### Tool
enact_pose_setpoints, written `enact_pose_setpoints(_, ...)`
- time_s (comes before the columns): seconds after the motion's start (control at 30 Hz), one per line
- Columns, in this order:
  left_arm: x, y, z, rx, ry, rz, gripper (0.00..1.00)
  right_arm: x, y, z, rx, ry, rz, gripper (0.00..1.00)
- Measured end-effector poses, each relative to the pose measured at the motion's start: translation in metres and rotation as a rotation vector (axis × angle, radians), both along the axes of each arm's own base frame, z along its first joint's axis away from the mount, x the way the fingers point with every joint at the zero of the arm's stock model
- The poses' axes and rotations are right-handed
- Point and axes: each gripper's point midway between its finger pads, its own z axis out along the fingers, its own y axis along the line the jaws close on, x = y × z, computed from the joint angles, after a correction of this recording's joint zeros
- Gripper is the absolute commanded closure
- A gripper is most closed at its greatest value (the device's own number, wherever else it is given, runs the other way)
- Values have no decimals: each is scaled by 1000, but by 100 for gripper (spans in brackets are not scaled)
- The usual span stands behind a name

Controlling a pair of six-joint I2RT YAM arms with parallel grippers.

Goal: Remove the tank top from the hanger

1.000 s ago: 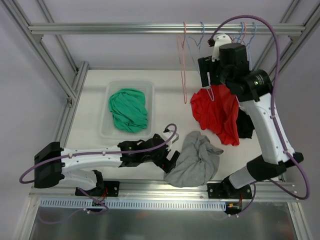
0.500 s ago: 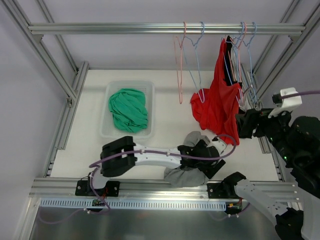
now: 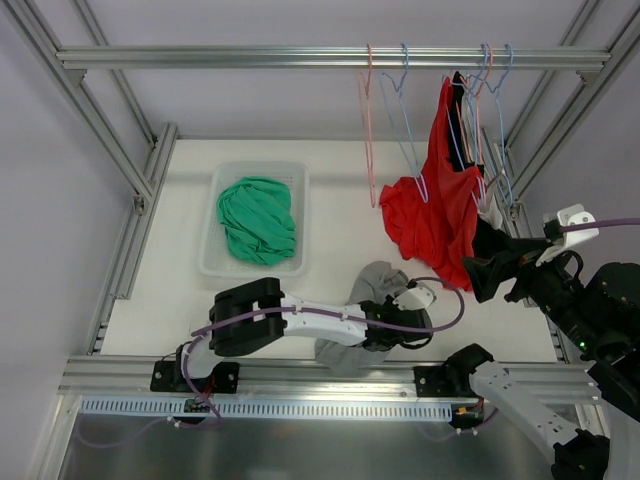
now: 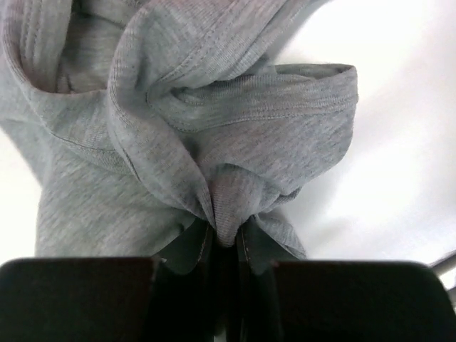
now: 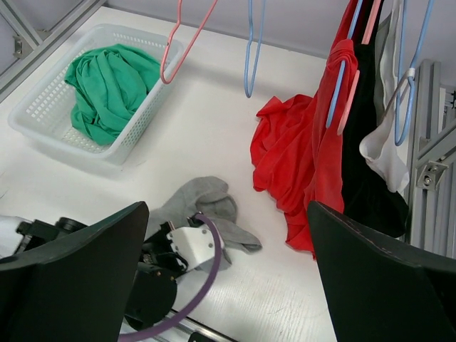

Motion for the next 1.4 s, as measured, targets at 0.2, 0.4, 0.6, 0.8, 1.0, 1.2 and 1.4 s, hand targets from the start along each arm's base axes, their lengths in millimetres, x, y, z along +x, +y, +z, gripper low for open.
enact_pose_setpoints(0.2,12,68,47,87,-79,53,100,-1,0,-2,5,-2,1,1)
enact_pose_setpoints(0.4,59,121,191,-192,-207,215,100,0,1,-5,6,2,1,0)
enact_pose_setpoints(0.6,109,201,267,-296,-319,402,100,-1,0,-1,16,-14,1,0)
enact_pose_setpoints(0.8,155,259,302,-270,-370,524,100,0,2,3,25,-27,9,1)
enact_pose_setpoints(1.0,190,300,370,-349,-454,595,100,0,3,3,26,-29,11,1)
enact_pose_setpoints(1.2,216,324,396,-379,-486,622,100,3,5,2,22,-20,15,1)
enact_pose_setpoints(1.4,235,311,367,-358,-399,574,100,5,7,3,23,-20,19,1)
